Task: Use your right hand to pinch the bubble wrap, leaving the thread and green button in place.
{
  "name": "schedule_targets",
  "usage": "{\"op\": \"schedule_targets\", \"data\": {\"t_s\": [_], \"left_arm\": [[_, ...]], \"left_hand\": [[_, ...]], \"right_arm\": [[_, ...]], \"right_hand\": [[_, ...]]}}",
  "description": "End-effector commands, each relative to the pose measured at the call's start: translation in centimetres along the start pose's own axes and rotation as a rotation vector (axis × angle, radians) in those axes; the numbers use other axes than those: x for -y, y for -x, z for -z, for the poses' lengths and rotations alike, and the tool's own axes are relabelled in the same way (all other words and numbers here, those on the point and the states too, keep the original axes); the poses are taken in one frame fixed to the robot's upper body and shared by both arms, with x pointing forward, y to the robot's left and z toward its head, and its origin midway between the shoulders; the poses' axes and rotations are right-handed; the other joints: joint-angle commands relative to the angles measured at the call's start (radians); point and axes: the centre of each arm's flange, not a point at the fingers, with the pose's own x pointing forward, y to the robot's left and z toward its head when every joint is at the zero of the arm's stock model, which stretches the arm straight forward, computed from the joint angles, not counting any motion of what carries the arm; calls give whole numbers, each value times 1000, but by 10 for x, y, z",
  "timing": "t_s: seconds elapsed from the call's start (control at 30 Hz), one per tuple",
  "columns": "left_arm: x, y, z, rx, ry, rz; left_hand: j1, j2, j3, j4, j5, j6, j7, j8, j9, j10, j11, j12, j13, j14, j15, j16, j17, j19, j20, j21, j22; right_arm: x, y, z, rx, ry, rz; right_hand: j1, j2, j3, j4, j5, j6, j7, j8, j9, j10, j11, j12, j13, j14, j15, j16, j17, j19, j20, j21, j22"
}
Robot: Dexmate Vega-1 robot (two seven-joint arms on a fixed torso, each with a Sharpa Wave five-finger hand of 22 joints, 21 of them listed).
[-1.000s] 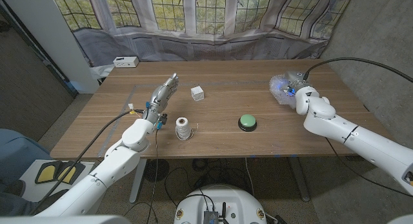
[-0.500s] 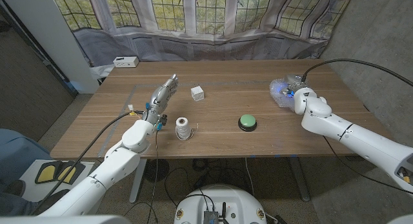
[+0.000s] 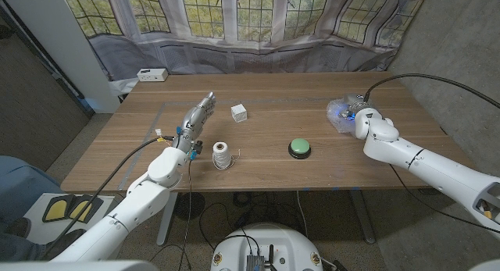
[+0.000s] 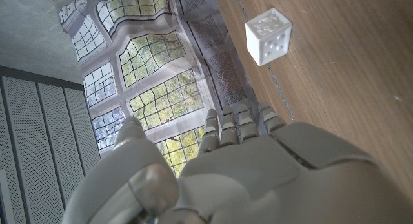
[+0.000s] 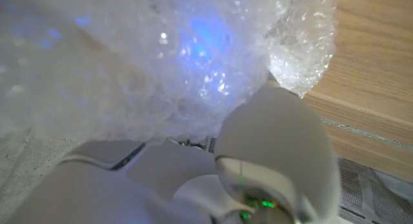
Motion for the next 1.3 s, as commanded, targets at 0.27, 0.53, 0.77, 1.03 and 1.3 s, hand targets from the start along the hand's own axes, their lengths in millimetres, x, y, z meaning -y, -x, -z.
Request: {"op": "schedule_targets", "data": {"t_s": [0.27,0.53,0.77,1.03,1.3], "left_arm": [[1,15,8,-33,7,-20],[4,16,11,-39,11,-14],[6,13,10,-35,8,-10],[7,10,9,-33,8,-4],[7,10,10,-35,11,-5]], "left_hand": [[7,3,10,2,-2,5,0,4,5,8,3,-2,3,3,5,2,5,4,3,4,3],[6,3,11,2,-2,5,0,4,5,8,-1,-2,3,2,4,1,5,4,4,4,3],[6,4,11,2,-2,5,1,4,5,7,2,-2,3,1,4,0,5,4,4,3,3],[6,4,11,2,-2,6,1,4,5,7,1,-3,3,1,6,1,5,3,4,3,3],[5,5,12,3,-2,6,-1,4,5,9,-4,-2,3,3,6,1,5,1,4,2,3]], "right_arm": [[-5,-2,3,-14,25,-23],[-3,1,5,-9,24,-11],[-3,3,6,-7,37,-1],[-2,6,8,-15,55,13],[-2,7,9,-23,81,7]], "right_hand": [[-42,-20,-1,-6,-7,-52,6,-8,-2,-48,4,-28,-8,-94,29,-38,-36,-79,-18,-48,-2],[-94,-40,-11,-1,-5,-126,-4,-9,-5,-133,15,-72,-20,-221,67,-47,-75,-165,12,-112,-2],[-171,-51,-29,17,-3,-217,-3,-10,-6,-206,30,-113,-39,-376,107,-51,-121,-271,59,-193,-2],[-249,-66,-50,32,2,-307,-3,-13,-12,-312,37,-154,-63,-532,133,-52,-172,-404,116,-293,-2],[-362,-72,-86,64,3,-392,-25,-10,-19,-434,36,-168,-90,-673,152,-45,-220,-536,138,-400,1]]}}
